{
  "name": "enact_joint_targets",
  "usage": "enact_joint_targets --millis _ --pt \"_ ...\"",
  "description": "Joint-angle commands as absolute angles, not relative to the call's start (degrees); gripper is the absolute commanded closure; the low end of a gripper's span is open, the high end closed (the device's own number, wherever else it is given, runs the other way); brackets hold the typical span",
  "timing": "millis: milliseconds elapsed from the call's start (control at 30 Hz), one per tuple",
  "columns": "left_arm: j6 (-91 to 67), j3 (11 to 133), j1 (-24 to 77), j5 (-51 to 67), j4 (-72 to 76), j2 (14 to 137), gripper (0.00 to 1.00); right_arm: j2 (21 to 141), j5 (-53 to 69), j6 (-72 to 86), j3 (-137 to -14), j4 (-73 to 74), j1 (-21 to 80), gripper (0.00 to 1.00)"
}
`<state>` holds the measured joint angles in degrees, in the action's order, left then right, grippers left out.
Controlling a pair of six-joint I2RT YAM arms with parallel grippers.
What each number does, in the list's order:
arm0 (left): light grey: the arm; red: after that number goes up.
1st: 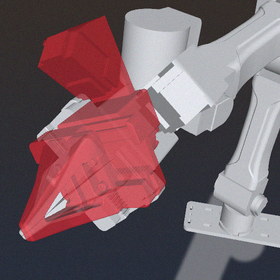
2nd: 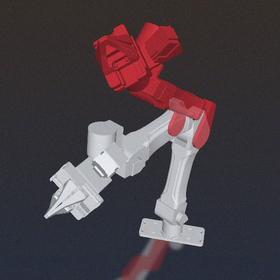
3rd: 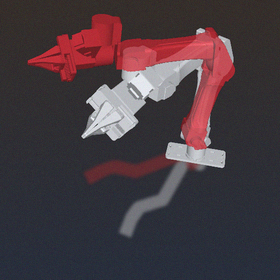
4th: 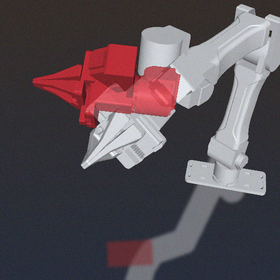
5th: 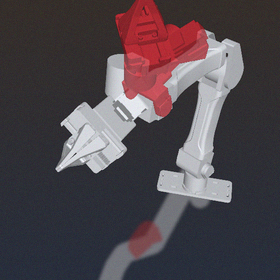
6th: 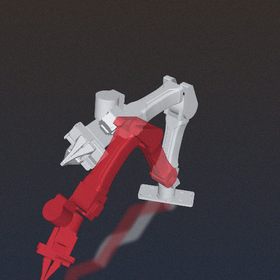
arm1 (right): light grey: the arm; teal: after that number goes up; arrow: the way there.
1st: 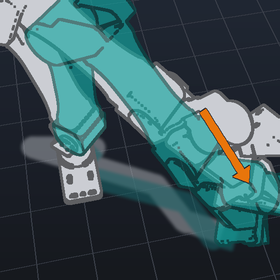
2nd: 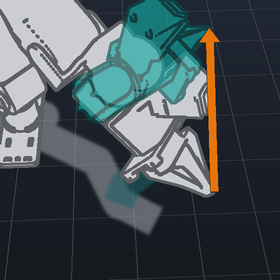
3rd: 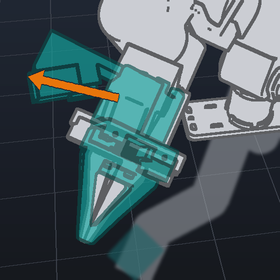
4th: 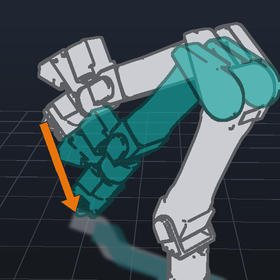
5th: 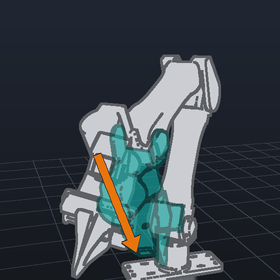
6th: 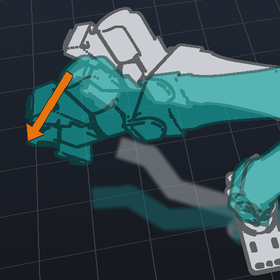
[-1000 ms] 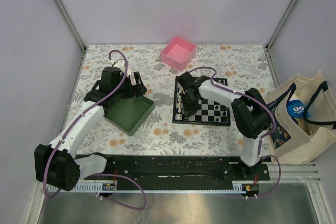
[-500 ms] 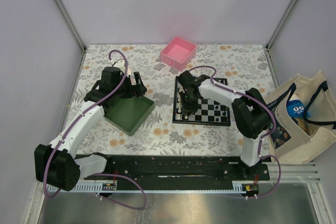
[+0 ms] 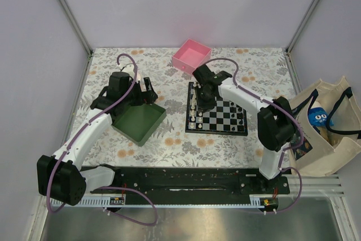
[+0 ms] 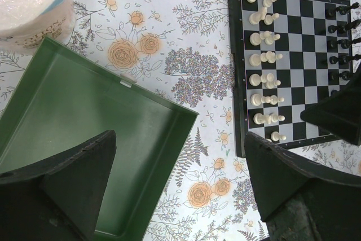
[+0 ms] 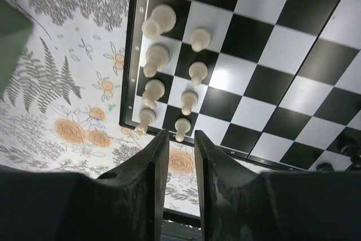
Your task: Set up the chess pieces on the board
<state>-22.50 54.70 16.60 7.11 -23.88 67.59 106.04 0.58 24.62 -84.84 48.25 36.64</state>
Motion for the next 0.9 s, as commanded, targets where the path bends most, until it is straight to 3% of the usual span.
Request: enact_joint_targets --millis 0,300,867 --pt "-22.4 54.7 16.8 6.9 -21.9 66.3 0.01 108.5 -1.5 24.3 -89.9 48.3 34.4 0.66" --pt "-22.4 54.7 16.7 6.6 -22.1 66.4 0.01 114.3 -0.8 25.2 -97.3 48.0 33.0 0.64" --pt "-22.3 54.7 16.8 6.4 -22.2 66.6 0.01 119.8 -1.8 25.1 -98.7 48.6 33.0 0.66"
